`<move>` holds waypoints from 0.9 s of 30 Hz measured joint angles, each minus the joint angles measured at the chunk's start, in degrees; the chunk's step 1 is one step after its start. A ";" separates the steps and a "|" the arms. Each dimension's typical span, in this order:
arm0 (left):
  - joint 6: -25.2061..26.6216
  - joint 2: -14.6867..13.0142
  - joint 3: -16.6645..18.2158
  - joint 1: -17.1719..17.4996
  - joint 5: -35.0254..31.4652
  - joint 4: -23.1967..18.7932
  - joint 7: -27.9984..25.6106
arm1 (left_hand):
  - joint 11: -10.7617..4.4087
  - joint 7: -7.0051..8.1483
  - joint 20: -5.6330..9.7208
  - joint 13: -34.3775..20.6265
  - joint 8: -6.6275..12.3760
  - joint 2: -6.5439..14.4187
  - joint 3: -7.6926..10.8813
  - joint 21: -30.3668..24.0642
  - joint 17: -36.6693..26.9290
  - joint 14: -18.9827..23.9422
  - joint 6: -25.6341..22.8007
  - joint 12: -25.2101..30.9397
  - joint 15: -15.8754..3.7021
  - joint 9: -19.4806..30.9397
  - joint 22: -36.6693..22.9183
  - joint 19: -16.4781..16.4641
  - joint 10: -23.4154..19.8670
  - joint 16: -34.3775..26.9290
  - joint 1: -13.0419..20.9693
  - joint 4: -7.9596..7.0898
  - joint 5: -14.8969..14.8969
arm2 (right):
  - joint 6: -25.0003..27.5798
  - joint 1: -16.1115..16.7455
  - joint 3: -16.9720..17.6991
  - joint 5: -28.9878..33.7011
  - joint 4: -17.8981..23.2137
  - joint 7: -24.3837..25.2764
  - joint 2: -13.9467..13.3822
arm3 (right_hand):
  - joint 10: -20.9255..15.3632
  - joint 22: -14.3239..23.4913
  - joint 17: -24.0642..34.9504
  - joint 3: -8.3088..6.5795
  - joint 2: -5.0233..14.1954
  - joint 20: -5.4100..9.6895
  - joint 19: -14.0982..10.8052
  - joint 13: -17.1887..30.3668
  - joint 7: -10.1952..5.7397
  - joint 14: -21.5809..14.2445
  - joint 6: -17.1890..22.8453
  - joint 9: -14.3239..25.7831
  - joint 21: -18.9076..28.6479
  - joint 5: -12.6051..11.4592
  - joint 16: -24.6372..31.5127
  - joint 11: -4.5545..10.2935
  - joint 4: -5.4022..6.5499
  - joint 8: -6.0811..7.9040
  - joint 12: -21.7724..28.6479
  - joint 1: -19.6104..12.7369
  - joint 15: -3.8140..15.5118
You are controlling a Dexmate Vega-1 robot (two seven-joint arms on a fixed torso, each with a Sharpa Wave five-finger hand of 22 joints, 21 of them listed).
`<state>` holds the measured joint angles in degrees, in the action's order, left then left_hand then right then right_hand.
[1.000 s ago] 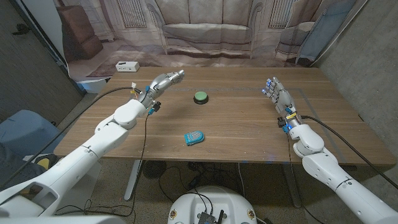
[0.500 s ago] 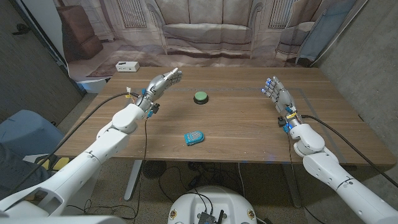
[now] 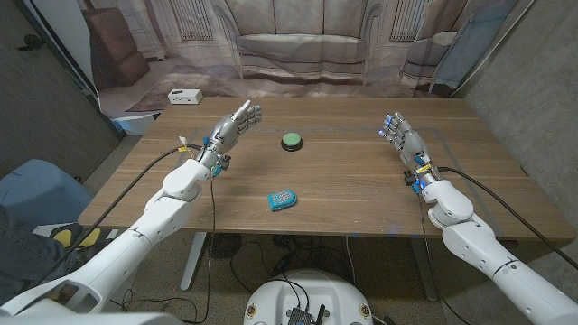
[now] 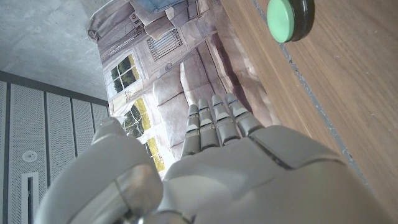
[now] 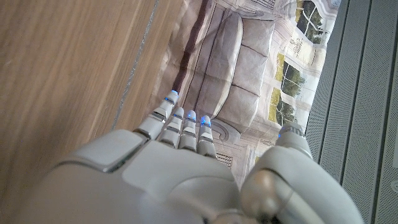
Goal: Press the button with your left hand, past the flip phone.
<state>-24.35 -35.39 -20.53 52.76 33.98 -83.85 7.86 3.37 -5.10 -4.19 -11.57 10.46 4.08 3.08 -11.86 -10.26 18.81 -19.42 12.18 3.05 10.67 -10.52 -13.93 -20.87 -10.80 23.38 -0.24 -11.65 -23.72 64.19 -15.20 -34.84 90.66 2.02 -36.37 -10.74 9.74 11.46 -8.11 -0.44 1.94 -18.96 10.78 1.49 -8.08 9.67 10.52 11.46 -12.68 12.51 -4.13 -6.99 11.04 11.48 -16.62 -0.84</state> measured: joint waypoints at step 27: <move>1.95 -0.50 0.42 1.55 -0.22 -1.84 -2.52 | 1.59 -0.31 -1.04 0.00 -0.32 -0.07 -0.62 1.09 0.00 -7.42 7.89 -1.41 1.88 -0.29 0.13 6.37 7.73 0.67 -0.54 0.31 0.00 | 1.56 -0.36 -0.32 -0.58 0.66 -0.58 -0.45 | -0.10 -0.01 0.14 0.43 0.00 0.00 0.01 0.00 0.15 -0.10 -0.16 0.00 0.00 0.00 0.00 -0.08 -0.10 0.00 0.00 0.00 -0.50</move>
<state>-22.41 -35.89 -20.10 54.31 33.76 -85.69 5.34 4.96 -5.41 -5.23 -11.57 10.14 4.01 2.45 -10.77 -10.26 11.39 -11.53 10.77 4.93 10.38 -10.39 -7.56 -13.14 -10.13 22.83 0.07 -11.66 -22.16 63.84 -15.52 -35.42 91.32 1.44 -36.82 -10.84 9.73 11.60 -7.68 -0.43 1.94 -18.95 10.78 1.64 -8.18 9.51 10.52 11.46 -12.68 12.51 -4.21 -7.09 11.04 11.48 -16.62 -1.34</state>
